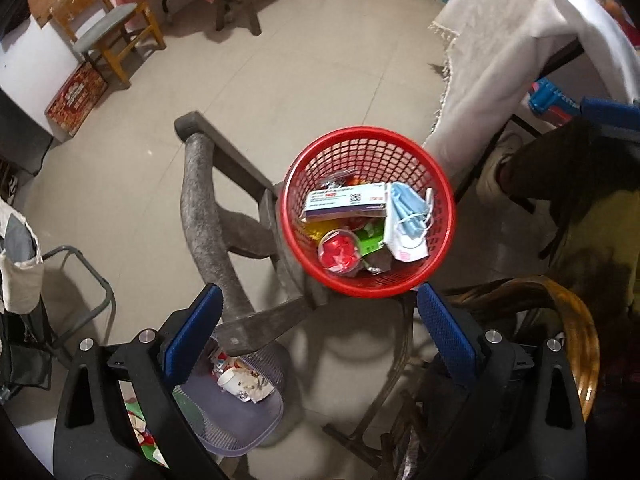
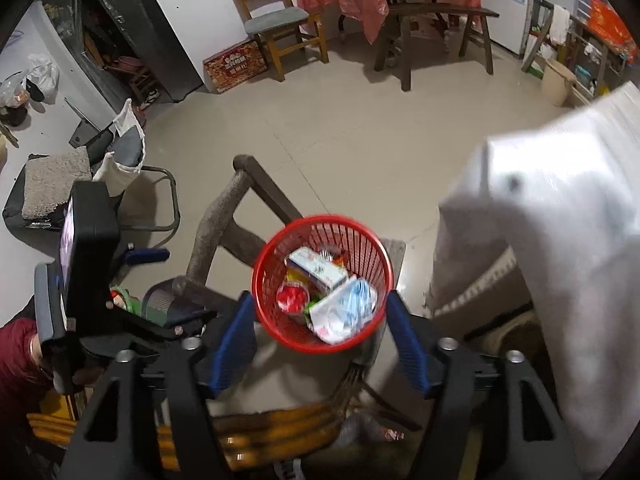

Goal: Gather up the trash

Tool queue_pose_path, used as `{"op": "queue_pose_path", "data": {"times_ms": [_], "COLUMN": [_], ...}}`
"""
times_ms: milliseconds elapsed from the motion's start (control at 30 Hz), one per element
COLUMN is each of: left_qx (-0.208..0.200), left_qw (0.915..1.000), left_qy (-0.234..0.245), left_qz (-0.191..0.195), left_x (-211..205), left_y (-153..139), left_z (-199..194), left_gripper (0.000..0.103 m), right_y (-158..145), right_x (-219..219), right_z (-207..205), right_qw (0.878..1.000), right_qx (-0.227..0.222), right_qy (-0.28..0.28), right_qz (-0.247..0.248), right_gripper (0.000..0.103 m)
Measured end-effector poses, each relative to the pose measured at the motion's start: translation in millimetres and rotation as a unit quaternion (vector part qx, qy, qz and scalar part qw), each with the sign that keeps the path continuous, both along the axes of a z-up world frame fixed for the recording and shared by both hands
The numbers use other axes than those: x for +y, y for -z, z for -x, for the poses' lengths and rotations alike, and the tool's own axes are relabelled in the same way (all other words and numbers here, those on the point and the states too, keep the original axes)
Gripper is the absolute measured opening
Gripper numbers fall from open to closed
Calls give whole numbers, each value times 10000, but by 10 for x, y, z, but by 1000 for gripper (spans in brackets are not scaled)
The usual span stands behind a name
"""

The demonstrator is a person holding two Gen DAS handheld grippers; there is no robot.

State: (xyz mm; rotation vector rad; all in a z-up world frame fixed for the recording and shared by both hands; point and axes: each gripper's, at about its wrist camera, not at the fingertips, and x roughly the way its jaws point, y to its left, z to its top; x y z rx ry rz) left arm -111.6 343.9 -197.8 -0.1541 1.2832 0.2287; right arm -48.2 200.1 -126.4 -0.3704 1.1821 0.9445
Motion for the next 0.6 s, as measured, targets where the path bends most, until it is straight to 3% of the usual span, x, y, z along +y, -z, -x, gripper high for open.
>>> {"op": "queue_pose_path", "data": {"times_ms": [100, 200, 300, 600], "left_qx": [-60, -119, -214, -386], "left_qw": [9999, 9998, 9994, 9976], "left_qy": [70, 120, 207, 423], "left_qz": [-60, -57, -154, -398], "left_x": [-71, -138, -221, -387], "left_y": [-77, -144, -226, -347], "left_z": [-10, -9, -5, -30], "left_gripper": [94, 94, 94, 94], "right_y": [89, 164, 203, 63], "right_x": [-68, -134, -187, -329], "right_z": [81, 136, 166, 172], "right_qw": [9998, 9993, 9987, 9981], "right_qx": [60, 13, -4, -318], "right_qy": [13, 105, 182, 379], "right_qz": [186, 370, 468, 372], "right_gripper": [71, 82, 83, 91]}}
